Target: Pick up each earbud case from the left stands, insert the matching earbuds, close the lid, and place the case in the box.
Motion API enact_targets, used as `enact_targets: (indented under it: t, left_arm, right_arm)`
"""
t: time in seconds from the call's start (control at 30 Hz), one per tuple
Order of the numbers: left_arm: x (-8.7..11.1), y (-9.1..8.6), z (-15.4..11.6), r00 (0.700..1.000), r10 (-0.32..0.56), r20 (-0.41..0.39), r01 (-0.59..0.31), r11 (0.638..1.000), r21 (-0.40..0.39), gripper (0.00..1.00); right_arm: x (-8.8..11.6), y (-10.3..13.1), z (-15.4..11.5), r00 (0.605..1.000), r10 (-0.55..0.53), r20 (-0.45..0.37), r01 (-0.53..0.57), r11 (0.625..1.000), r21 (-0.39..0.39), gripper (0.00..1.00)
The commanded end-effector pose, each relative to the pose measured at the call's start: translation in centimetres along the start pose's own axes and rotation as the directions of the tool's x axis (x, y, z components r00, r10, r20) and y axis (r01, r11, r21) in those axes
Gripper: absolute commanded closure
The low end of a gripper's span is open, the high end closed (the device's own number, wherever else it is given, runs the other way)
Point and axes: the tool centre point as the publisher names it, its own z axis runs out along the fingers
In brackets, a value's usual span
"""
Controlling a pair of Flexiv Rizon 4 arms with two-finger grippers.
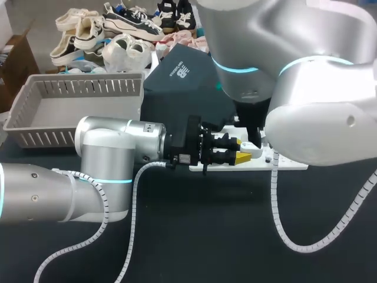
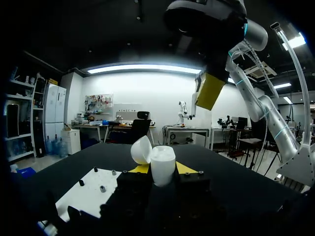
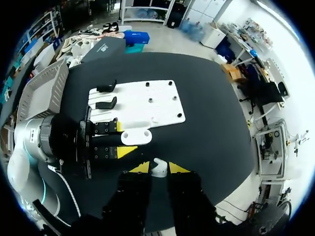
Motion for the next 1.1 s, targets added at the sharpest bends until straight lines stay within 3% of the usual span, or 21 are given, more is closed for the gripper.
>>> enact_targets:
  t: [0.03,0.17,0.37,0.83,1.1]
  left_arm:
    - [0.1,0.1,0.0,1.000,0.000,0.001,0.000,1.000,0.002,1.00]
    - [0.1,0.1,0.0,1.000,0.000,0.001,0.000,1.000,0.002,1.00]
    - [0.1,0.1,0.0,1.000,0.000,0.001,0.000,1.000,0.002,1.00]
    - [0.1,0.1,0.0,1.000,0.000,0.001,0.000,1.000,0.002,1.00]
    - [0.1,0.1,0.0,1.000,0.000,0.001,0.000,1.000,0.002,1.00]
  right_arm:
    - [-1.3,0.9,0.0,0.984,0.155,-0.083,-0.153,0.988,0.031,1.00]
    - [-1.4,0.8,0.9,0.975,0.214,-0.065,-0.207,0.974,0.095,1.00]
    - [-1.7,1.0,0.9,0.959,0.281,-0.043,-0.277,0.958,0.074,1.00]
    - [-1.7,1.0,0.9,0.959,0.281,-0.043,-0.277,0.958,0.074,1.00]
    - [-2.0,1.9,1.2,0.935,0.335,-0.115,-0.318,0.937,0.145,1.00]
